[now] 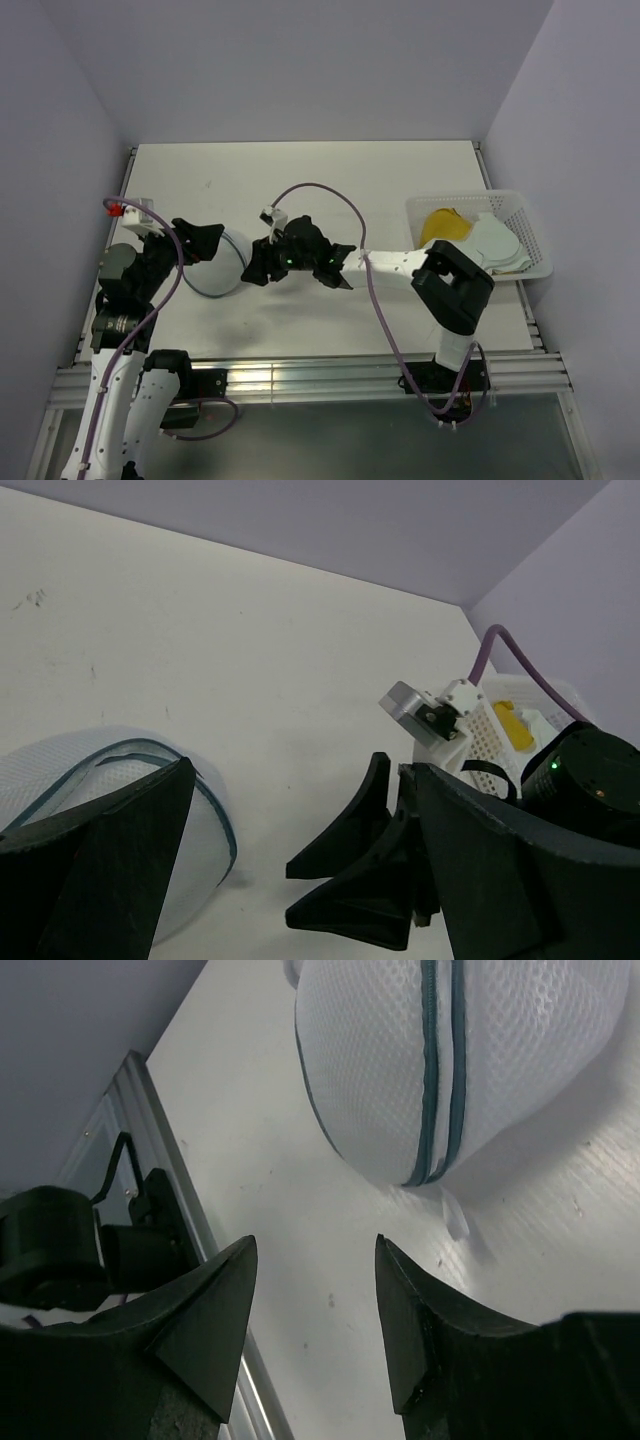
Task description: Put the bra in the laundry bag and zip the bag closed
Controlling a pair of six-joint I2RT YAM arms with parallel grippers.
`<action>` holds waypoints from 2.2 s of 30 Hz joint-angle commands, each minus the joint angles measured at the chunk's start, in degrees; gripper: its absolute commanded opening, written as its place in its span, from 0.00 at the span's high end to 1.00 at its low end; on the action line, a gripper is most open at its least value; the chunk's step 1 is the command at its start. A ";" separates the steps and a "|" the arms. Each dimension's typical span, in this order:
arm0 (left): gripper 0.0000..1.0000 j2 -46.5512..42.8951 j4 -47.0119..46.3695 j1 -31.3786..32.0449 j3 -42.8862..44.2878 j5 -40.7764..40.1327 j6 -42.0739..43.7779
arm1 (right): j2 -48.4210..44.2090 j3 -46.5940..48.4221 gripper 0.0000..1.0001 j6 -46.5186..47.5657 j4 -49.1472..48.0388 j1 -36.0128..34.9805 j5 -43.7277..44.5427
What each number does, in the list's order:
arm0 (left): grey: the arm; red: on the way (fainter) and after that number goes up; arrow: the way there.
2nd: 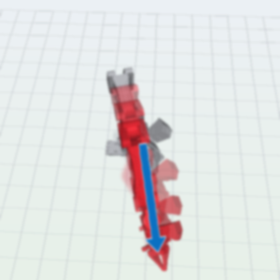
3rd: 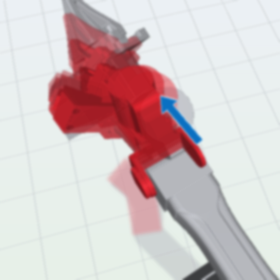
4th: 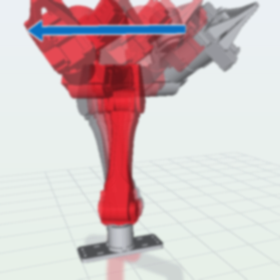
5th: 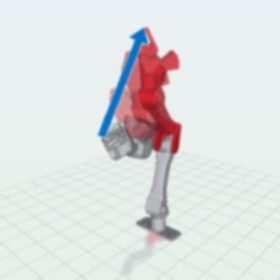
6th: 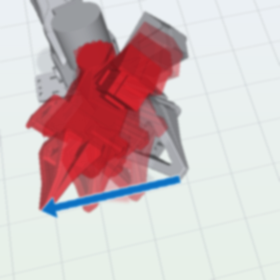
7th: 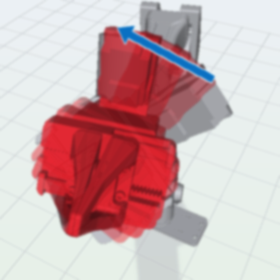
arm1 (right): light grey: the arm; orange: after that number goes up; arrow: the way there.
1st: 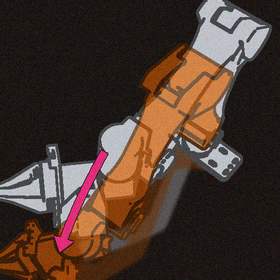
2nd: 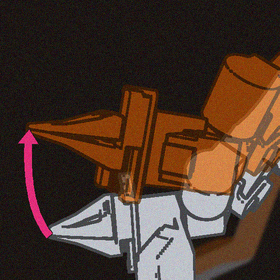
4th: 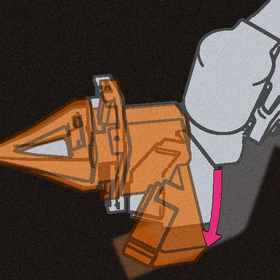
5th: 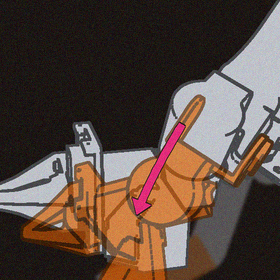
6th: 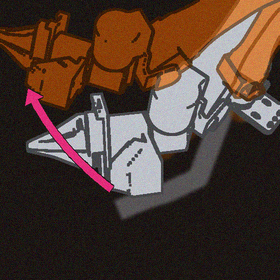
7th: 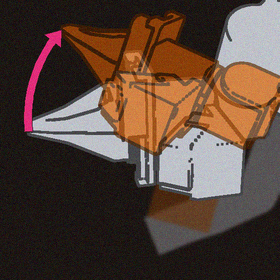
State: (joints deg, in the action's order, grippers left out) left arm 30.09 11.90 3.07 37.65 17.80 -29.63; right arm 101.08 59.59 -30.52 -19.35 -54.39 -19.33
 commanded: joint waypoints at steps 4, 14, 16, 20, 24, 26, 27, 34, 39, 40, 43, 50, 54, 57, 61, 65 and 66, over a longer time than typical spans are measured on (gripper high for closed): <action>0.01 -0.82 -0.30 1.32 2.34 -2.42 0.71 | 6.85 7.37 0.45 -0.94 -0.16 -0.72 5.88; 0.01 -0.29 -0.65 1.41 2.25 -2.43 0.62 | 14.23 11.25 0.66 -2.87 -1.38 -1.24 8.61; 0.01 -0.03 -0.56 1.41 2.25 -1.98 0.54 | 14.06 10.29 0.79 -3.14 -2.35 -1.24 9.31; 0.01 1.02 -0.21 1.24 2.25 -2.07 0.62 | 12.22 8.26 1.00 -2.96 -4.73 -0.98 9.49; 0.01 2.78 -0.13 0.45 2.43 -0.32 0.45 | 8.71 5.19 1.00 -1.04 -4.46 0.16 8.09; 0.01 3.92 0.23 0.18 2.52 -0.66 0.45 | 5.56 2.64 1.00 -0.33 -3.07 1.74 6.51; 0.01 4.36 0.49 0.09 2.60 -0.92 0.45 | 4.23 1.76 1.00 0.98 -2.10 2.44 5.80; 0.01 11.21 -1.00 -1.84 1.99 6.27 -1.57 | -6.76 -3.08 1.00 6.78 12.89 12.54 -2.19; 0.03 15.61 -5.03 -1.84 -1.68 11.90 -7.19 | -9.32 -2.46 1.00 14.34 23.13 17.03 -1.69; 0.05 16.92 -6.35 -1.84 -2.92 12.34 -8.68 | -9.67 -2.73 1.00 14.35 23.22 17.39 -1.06; 0.16 18.42 -10.66 -0.44 -7.58 11.12 -13.78 | -10.89 -3.52 1.00 13.83 23.04 18.09 0.86; 0.33 18.25 -11.29 8.96 -12.07 -4.34 -14.67 | -13.53 -3.52 0.77 14.79 24.27 18.27 5.27; 0.34 20.88 -14.53 11.78 -12.68 -10.49 -13.35 | -15.99 -4.31 0.67 14.53 24.89 18.09 5.44; 0.33 22.03 -17.34 13.01 -13.92 -11.73 -13.18 | -17.23 -4.31 0.52 14.88 26.38 17.65 7.99; 0.34 24.93 -21.73 14.42 -14.71 -15.86 -12.39 | -21.71 -5.89 0.51 15.05 26.39 16.51 10.28; 0.36 28.09 -26.91 14.86 -15.50 -15.09 -11.95 | -24.43 -6.77 0.53 15.14 25.86 12.04 12.64; 0.36 29.32 -27.97 15.12 -15.67 -14.73 -11.86 | -25.39 -7.81 0.55 14.88 25.34 10.64 12.57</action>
State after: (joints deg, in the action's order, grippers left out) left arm 57.69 -7.75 17.63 22.50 4.14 -42.65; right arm 78.96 53.01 -16.40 7.03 -40.53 -9.06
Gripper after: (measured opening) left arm 0.646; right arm 0.461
